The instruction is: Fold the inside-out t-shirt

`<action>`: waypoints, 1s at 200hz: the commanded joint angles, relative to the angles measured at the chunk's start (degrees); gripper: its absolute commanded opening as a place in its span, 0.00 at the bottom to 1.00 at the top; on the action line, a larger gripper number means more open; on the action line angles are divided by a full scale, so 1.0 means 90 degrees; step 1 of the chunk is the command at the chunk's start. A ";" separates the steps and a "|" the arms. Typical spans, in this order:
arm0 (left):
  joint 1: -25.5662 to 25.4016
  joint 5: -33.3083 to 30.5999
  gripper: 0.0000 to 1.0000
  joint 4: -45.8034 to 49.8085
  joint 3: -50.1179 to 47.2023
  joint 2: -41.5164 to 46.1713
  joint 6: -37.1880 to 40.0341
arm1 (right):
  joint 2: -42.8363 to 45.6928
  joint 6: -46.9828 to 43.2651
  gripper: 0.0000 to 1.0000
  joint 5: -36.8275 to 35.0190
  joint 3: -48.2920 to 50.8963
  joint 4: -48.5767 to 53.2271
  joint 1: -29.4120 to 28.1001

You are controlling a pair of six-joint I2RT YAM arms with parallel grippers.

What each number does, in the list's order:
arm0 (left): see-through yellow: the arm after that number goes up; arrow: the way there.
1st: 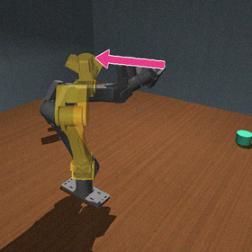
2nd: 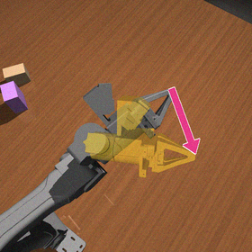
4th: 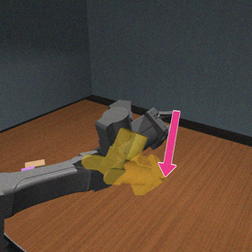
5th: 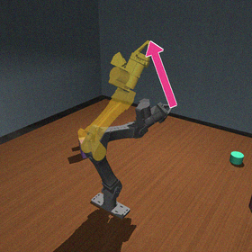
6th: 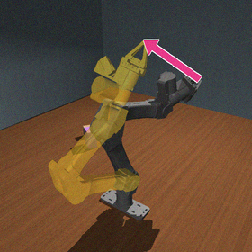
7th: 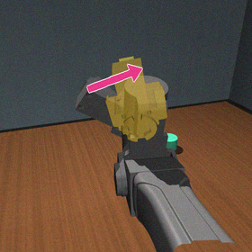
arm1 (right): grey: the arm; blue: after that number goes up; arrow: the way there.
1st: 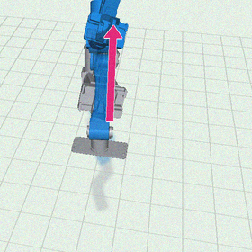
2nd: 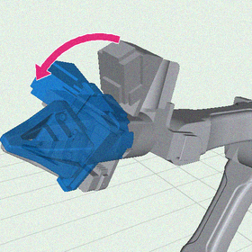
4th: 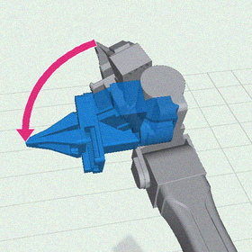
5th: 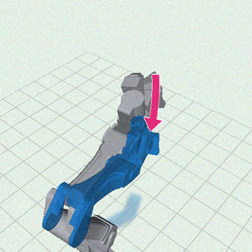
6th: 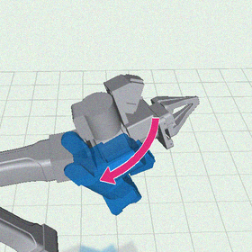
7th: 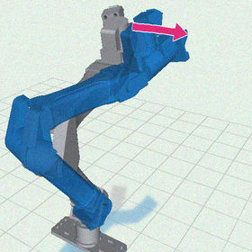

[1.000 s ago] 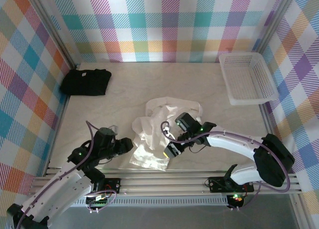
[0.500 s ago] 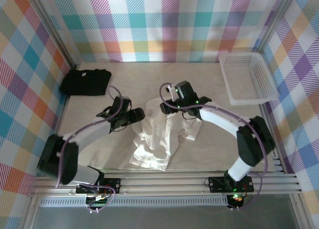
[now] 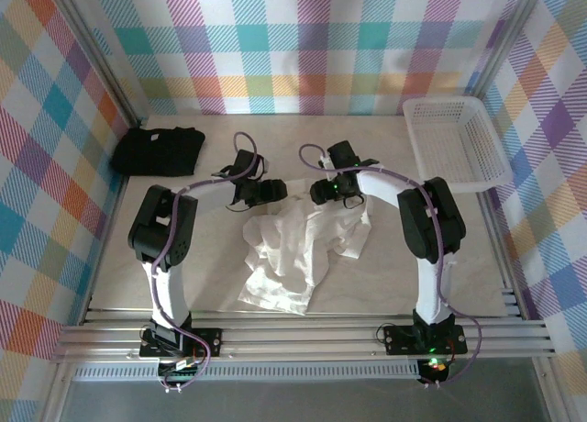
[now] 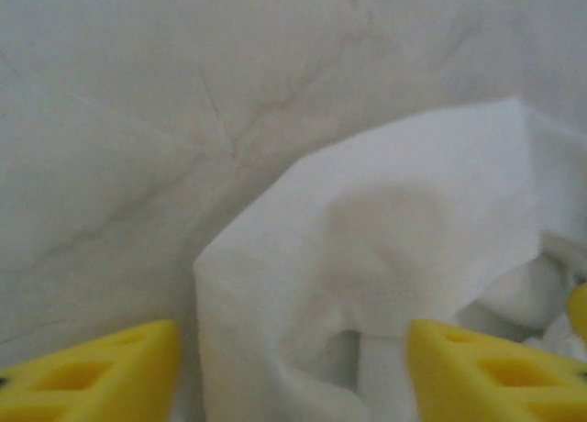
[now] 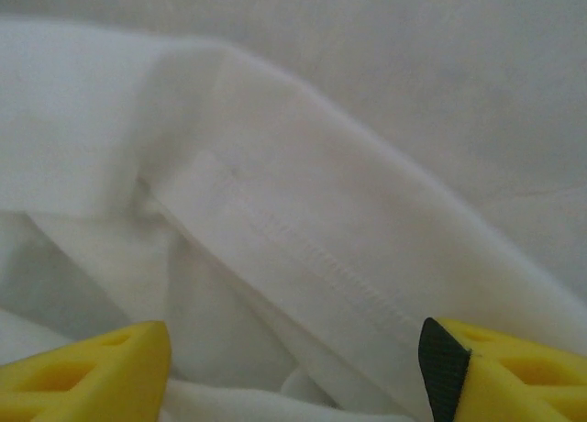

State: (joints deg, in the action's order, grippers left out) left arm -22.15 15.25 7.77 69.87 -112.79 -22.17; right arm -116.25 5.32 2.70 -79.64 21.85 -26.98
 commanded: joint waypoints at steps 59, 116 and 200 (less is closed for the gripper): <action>0.0291 -0.0032 0.00 0.0217 0.0872 0.0456 0.0148 | 0.0797 -0.0336 0.00 0.0206 -0.0634 -0.0862 0.0123; 0.0664 0.0072 0.00 -0.0652 0.1228 0.2783 -0.0076 | 0.2807 -0.0869 0.00 0.0422 -0.0860 -0.2232 0.0376; 0.0548 0.0369 0.00 -0.1354 -0.1413 0.5916 -0.0378 | 0.6067 -0.0524 0.32 -0.0503 0.3282 -0.2676 0.0381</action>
State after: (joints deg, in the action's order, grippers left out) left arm -16.38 14.24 -3.90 63.92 -58.50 -23.88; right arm -64.03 -2.50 4.03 -62.61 -3.03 -23.75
